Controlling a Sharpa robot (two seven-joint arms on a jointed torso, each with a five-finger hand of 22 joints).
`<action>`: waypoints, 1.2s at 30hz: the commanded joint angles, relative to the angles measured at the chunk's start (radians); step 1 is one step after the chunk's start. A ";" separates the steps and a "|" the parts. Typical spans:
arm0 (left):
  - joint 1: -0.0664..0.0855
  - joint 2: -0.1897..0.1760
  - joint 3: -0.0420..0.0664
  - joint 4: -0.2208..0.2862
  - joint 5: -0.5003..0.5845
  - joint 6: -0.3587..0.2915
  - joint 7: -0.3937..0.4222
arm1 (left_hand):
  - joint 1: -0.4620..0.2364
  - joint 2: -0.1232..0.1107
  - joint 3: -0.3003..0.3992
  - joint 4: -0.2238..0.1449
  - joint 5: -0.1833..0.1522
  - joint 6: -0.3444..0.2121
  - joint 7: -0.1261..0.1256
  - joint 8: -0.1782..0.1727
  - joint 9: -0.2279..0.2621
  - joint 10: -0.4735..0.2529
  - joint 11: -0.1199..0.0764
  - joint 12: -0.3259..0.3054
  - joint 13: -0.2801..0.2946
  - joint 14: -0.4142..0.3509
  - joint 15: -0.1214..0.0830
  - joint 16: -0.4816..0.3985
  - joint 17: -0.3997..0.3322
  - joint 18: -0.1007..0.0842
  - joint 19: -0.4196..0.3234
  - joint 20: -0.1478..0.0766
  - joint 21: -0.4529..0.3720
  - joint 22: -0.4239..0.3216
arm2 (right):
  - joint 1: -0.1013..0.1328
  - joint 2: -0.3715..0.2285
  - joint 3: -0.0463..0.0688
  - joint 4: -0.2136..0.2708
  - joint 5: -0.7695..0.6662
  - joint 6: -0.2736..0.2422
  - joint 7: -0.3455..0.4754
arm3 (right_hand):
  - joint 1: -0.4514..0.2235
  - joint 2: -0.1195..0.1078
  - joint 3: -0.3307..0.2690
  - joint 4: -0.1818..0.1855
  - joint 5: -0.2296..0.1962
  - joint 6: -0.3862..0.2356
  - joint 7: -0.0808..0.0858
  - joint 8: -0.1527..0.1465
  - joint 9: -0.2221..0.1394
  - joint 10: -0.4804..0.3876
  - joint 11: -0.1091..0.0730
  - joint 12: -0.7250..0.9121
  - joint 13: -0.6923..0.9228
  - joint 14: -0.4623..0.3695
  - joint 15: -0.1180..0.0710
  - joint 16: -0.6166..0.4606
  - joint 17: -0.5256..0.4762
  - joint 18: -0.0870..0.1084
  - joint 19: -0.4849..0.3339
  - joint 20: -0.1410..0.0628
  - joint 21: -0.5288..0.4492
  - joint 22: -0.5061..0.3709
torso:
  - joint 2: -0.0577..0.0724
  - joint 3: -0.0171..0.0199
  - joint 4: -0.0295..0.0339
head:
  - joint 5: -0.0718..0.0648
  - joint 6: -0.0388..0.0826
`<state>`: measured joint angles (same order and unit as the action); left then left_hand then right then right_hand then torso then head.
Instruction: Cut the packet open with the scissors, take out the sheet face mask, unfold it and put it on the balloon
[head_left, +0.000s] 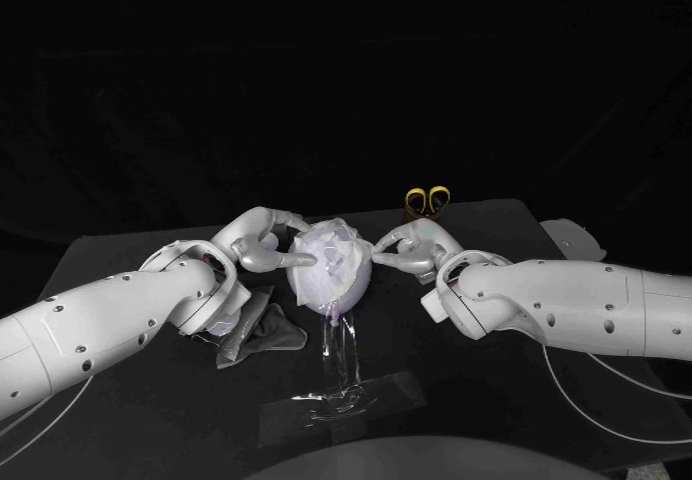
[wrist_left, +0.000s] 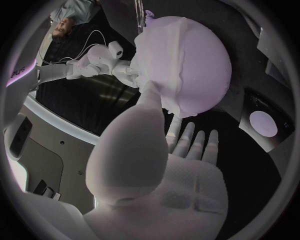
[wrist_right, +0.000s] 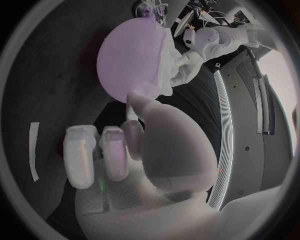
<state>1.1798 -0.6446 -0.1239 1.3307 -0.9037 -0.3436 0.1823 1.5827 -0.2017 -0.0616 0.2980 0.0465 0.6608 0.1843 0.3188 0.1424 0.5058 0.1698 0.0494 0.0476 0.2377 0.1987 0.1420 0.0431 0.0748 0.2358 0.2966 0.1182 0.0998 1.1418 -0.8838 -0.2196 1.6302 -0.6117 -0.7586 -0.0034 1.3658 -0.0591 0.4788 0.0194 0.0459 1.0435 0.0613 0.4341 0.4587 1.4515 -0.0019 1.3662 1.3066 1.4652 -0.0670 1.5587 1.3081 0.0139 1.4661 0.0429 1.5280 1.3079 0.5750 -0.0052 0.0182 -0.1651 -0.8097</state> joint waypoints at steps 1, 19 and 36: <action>0.000 0.004 0.000 -0.002 -0.023 0.032 -0.027 | 0.011 0.002 0.006 0.000 0.005 0.008 0.015 0.000 0.001 -0.009 -0.002 -0.004 -0.001 -0.007 0.001 -0.004 -0.001 -0.014 -0.007 -0.003 -0.006 -0.001 | -0.001 -0.004 0.001 0.008 0.005 -0.028 0.020 | -0.029 -0.002 0.019 -0.004 0.003 -0.008 -0.003 0.017 0.028 0.036 -0.014 0.011 0.127 0.103 -0.007 0.005 0.256 -0.004 0.083 -0.005 0.004 0.249 | 0.000 0.0000 0.0000 | -0.001 -0.001; 0.000 0.006 0.000 -0.006 -0.029 0.043 -0.041 | 0.009 0.002 0.008 0.000 0.005 0.006 0.013 -0.002 0.001 -0.015 -0.004 -0.005 -0.002 -0.010 0.001 -0.008 -0.002 -0.013 -0.008 -0.004 -0.007 -0.002 | -0.001 -0.026 0.001 0.027 -0.001 0.065 -0.016 | -0.224 -0.111 -0.065 0.078 0.022 -0.190 0.079 -0.096 -0.001 -0.057 0.059 -0.142 0.034 0.091 0.055 -0.030 0.227 0.016 0.035 0.040 -0.079 0.220 | 0.000 -0.0002 0.0014 | -0.009 -0.002; 0.000 0.006 0.000 -0.007 -0.026 0.047 -0.047 | 0.007 0.003 0.009 0.000 0.004 0.008 0.015 -0.001 0.001 -0.013 -0.002 -0.004 -0.001 -0.010 0.000 -0.008 -0.001 -0.013 -0.008 -0.004 -0.007 -0.003 | -0.002 -0.009 0.001 0.030 0.003 -0.004 0.008 | -0.208 -0.079 -0.178 0.155 0.010 -0.115 0.060 -0.109 -0.003 -0.014 0.044 -0.062 0.083 0.103 0.044 0.005 0.257 0.004 0.066 0.044 -0.027 0.239 | 0.001 -0.0004 0.0007 | -0.011 -0.002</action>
<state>1.1809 -0.6411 -0.1229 1.3226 -0.9247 -0.3182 0.1468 1.5827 -0.2016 -0.0560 0.2980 0.0464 0.6606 0.1841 0.3187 0.1427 0.4950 0.1663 0.0494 0.0469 0.2343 0.2021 0.1380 0.0425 0.0750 0.2324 0.2931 0.1144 0.0982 1.1407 -0.8945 -0.2195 1.6569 -0.6159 -0.7215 -0.0333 1.1503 -0.1389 0.3053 0.1744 0.0578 0.9228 0.1215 0.3213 0.4548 1.4295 0.0411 1.2968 1.3073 1.4681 -0.0158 1.5577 1.3081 0.0139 1.4659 0.0903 1.4967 1.3079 0.5756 -0.0052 0.0195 -0.1767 -0.8121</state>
